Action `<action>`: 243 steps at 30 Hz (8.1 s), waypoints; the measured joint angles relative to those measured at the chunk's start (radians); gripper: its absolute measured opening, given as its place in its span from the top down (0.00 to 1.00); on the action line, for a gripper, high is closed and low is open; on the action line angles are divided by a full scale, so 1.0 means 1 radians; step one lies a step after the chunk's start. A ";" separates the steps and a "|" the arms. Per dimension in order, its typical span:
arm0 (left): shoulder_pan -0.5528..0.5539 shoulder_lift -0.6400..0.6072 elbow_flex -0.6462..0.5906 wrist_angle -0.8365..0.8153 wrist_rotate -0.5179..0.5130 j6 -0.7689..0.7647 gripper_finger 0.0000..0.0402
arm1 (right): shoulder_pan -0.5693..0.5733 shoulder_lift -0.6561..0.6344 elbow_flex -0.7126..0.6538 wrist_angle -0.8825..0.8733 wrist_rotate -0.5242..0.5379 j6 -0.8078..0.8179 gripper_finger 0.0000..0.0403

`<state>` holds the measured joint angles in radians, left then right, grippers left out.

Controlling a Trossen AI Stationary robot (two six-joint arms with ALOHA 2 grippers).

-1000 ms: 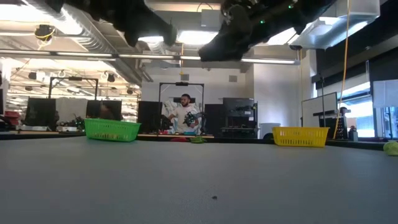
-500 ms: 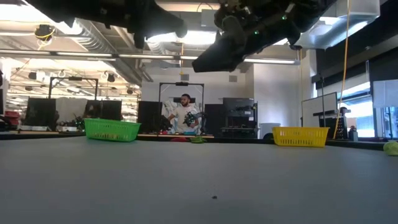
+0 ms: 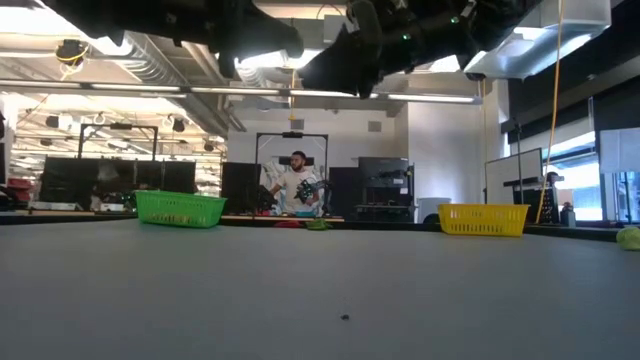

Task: Sort produce into baskets
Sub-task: Put the green chili pepper into the yellow bin

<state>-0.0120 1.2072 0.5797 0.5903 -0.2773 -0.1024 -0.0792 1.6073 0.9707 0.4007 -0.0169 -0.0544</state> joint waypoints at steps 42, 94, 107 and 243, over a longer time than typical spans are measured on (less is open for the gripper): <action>0.027 0.022 -0.001 0.012 0.088 -0.048 0.88 | 0.002 0.000 0.004 0.101 -0.076 -0.063 0.48; 0.084 -0.214 0.001 -0.500 0.100 -0.095 0.52 | -0.127 -0.182 0.033 -0.449 0.104 -0.110 0.91; 0.084 -0.216 0.001 -0.604 0.076 -0.219 0.52 | -0.325 -0.214 0.033 -0.787 0.149 -0.001 0.91; 0.085 -0.215 0.000 -0.663 0.008 -0.152 0.52 | -0.529 0.375 0.426 -0.529 -0.107 0.164 0.46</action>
<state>0.0727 0.9920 0.5800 -0.0722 -0.2697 -0.2541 -0.6084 1.9827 1.3962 -0.1286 -0.1243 0.1091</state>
